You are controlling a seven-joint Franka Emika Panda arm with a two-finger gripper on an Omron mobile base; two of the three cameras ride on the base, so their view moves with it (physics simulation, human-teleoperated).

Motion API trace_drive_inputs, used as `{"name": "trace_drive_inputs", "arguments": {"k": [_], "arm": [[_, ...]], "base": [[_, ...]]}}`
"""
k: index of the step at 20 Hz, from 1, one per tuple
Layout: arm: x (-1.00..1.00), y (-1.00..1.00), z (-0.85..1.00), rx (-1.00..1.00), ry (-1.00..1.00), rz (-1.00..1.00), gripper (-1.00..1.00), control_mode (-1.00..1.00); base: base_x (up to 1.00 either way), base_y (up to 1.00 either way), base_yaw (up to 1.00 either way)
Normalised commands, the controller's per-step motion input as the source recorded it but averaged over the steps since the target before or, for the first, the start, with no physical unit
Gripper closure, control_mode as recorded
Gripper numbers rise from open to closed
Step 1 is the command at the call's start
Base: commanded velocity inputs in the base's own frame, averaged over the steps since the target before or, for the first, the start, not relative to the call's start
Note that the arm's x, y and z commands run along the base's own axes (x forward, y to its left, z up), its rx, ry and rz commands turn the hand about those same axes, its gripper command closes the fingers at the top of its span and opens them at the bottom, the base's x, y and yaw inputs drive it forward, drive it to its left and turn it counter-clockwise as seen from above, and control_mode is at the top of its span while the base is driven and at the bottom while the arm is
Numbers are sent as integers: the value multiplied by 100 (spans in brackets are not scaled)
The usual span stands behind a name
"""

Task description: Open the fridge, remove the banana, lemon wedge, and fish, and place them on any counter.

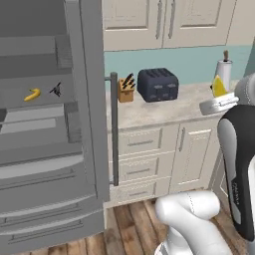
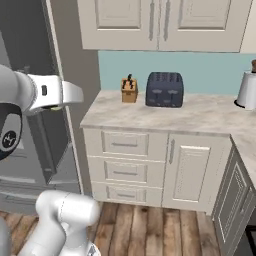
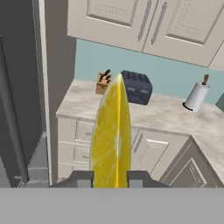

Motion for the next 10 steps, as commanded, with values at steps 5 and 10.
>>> {"name": "trace_drive_inputs", "arguments": {"k": [5, 10], "arm": [[0, 0, 0, 0, 0, 0, 100, 100], [0, 0, 0, 0, 0, 0, 100, 100]], "base": [[73, -46, 0], [82, -20, 0]]}}
